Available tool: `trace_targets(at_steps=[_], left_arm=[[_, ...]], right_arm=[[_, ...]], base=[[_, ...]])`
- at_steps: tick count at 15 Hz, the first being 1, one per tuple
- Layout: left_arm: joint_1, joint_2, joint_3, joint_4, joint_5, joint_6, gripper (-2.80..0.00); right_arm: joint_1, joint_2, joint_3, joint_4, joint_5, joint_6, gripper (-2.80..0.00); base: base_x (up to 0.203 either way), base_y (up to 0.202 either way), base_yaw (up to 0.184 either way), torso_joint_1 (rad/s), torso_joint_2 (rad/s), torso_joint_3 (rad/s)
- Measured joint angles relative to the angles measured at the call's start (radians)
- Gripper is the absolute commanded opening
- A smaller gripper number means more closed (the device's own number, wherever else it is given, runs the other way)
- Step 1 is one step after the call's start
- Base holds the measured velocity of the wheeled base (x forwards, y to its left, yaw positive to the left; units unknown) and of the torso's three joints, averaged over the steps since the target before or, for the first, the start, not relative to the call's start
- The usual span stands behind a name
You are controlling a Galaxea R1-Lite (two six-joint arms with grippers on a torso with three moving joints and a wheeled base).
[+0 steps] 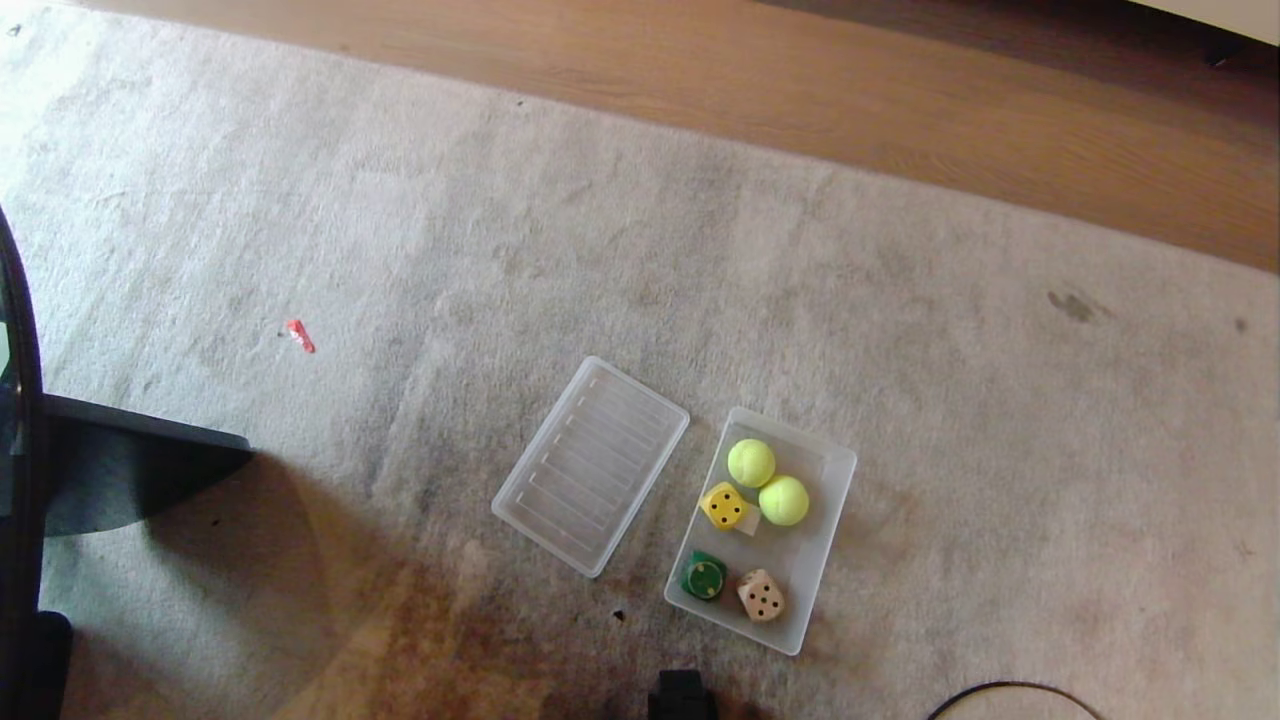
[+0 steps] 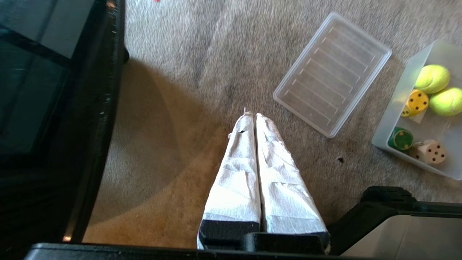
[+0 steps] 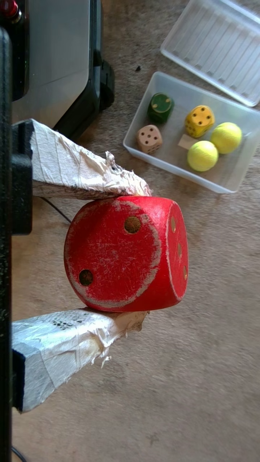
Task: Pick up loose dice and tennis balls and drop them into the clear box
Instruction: Put the toys in the box
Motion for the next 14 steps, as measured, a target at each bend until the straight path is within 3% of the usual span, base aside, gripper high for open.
trace_targets(at_steps=[14], left_arm=[[0.0, 0.0, 0.0, 0.0, 0.0, 0.0, -2.8]], right_arm=[[0.0, 0.0, 0.0, 0.0, 0.0, 0.001, -2.8]], base=[[0.0, 0.0, 0.0, 0.003, 0.0, -0.181]])
